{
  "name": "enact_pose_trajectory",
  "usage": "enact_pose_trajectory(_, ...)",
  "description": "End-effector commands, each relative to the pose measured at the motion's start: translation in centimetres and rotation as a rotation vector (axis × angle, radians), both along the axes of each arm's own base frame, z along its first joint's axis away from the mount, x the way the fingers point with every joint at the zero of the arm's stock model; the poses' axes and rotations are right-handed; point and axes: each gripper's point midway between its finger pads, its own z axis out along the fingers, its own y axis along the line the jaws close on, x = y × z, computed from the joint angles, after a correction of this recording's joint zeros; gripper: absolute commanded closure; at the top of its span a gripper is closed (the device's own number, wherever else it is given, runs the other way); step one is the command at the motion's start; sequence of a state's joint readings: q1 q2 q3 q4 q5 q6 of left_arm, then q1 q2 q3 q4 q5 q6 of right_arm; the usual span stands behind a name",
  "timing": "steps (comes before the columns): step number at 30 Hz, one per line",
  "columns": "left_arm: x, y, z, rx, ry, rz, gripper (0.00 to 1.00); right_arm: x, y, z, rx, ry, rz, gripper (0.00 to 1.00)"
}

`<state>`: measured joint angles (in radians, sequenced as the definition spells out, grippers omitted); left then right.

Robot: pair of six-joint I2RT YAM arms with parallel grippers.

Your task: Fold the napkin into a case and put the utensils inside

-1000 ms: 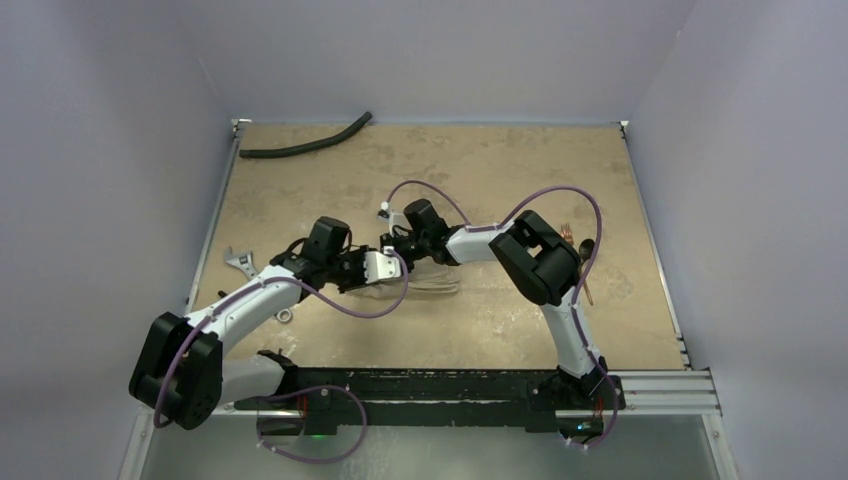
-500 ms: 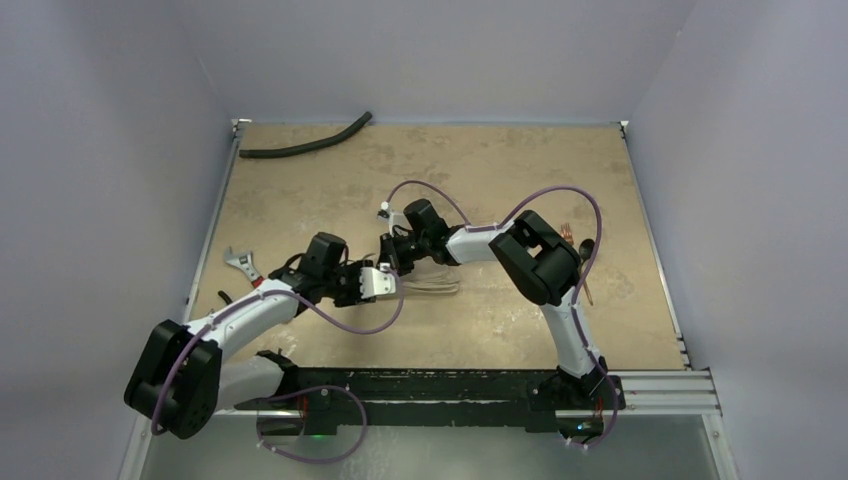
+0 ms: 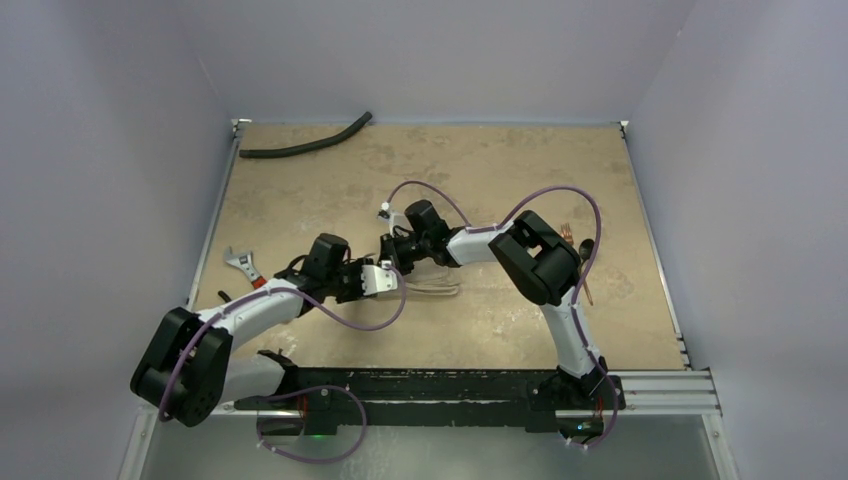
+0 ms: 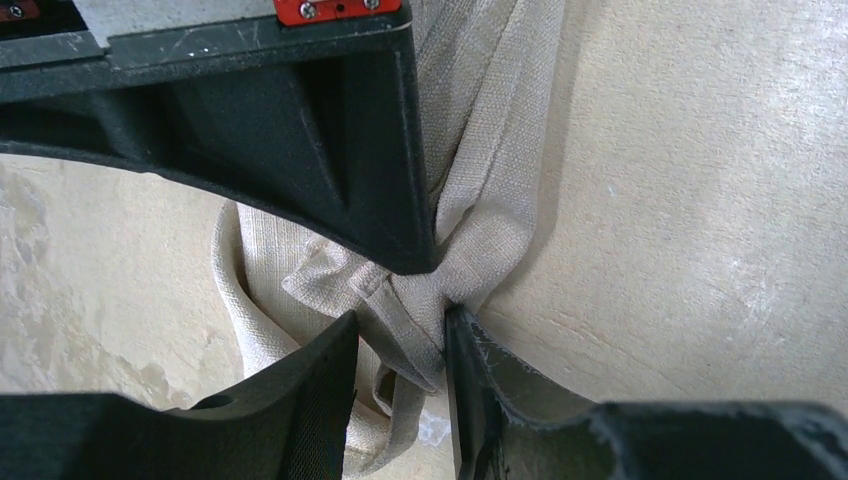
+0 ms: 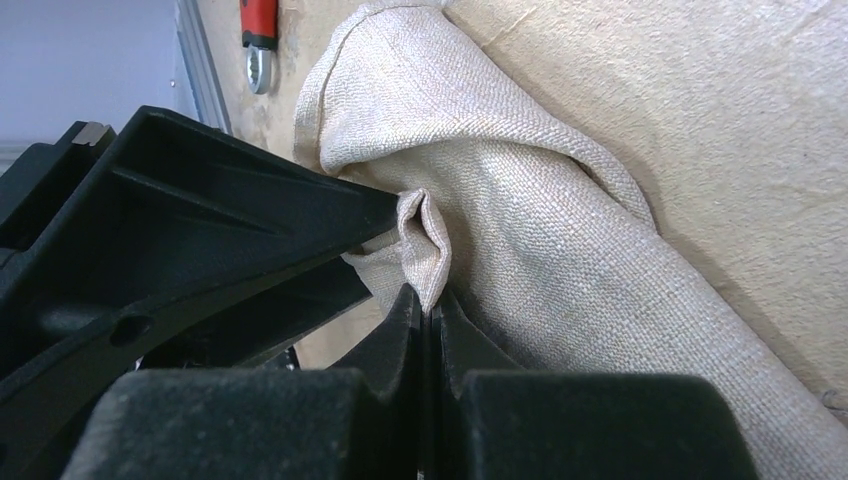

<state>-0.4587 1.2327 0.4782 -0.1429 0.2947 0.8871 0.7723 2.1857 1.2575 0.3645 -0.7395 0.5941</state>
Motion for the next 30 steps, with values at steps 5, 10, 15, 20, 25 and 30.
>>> enact_pose_trajectory(5,0.5,-1.2,0.8,-0.054,0.014,-0.004,0.59,-3.4,-1.3,-3.0,-0.061,0.097,0.066,0.96)
enact_pose_trajectory(10,1.0,-0.8,0.8,-0.044,0.006,0.038,0.66,-4.5,-1.1,-1.3,0.049,0.158,0.116,0.84)
enact_pose_trajectory(15,1.5,-0.4,1.2,-0.053,0.012,0.08,0.87,-4.6,-1.5,-0.8,0.078,0.173,0.136,0.78)
enact_pose_trajectory(20,1.1,-0.2,1.0,-0.051,0.044,0.093,0.93,-4.5,-1.9,-0.3,0.11,0.187,0.146,0.72)
enact_pose_trajectory(25,0.6,-0.4,1.1,-0.059,0.069,0.088,0.94,-4.1,-2.0,0.3,0.132,0.195,0.138,0.73)
enact_pose_trajectory(30,0.7,-0.1,1.1,-0.058,0.068,0.108,0.96,-3.4,-2.1,1.7,0.156,0.151,0.137,0.67)
